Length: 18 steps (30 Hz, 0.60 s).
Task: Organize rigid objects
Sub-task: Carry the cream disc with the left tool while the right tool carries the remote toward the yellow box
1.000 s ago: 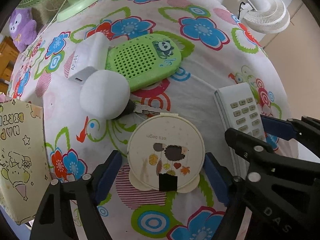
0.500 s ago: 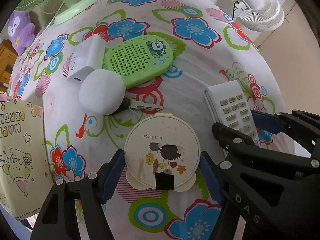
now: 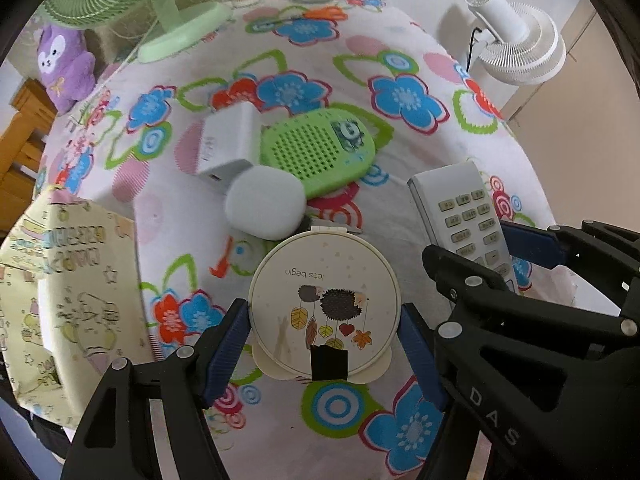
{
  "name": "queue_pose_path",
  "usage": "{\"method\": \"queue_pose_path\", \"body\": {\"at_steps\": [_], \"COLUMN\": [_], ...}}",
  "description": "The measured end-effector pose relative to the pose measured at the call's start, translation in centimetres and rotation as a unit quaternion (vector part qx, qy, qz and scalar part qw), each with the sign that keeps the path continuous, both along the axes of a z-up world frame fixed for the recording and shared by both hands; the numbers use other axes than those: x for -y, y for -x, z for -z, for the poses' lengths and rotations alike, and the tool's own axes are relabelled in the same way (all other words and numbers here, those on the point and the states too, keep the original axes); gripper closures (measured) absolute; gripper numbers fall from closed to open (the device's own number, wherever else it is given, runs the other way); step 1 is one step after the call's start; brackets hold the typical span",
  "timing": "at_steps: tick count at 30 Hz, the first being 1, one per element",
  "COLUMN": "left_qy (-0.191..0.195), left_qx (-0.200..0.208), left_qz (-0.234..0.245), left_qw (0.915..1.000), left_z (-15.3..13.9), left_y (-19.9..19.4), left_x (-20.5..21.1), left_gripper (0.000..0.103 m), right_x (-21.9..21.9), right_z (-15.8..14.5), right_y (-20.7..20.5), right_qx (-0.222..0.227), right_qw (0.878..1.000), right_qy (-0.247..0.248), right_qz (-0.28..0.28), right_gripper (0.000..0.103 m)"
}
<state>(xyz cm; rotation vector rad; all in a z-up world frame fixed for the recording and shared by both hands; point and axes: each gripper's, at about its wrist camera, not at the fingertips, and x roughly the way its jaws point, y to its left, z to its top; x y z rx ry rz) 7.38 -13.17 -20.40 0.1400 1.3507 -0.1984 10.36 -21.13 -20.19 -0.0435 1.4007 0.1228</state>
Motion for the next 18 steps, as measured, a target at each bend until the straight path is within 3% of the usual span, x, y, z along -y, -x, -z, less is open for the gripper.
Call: {"method": "queue_pose_path", "body": {"at_steps": [18], "left_qy": [0.007], "left_qx": [0.037], "left_qz": [0.007], "left_qw": [0.9993], "left_z": [-4.3], "left_y": [-0.4], "left_x": [-2.3], "left_gripper": [0.027], "right_x": [-2.2], "right_z": [-5.5], "right_y": [0.8], "right_qx": [0.044], "right_qw": [0.999], "right_qy": [0.003], "right_qz": [0.009], "right_gripper": [0.056]}}
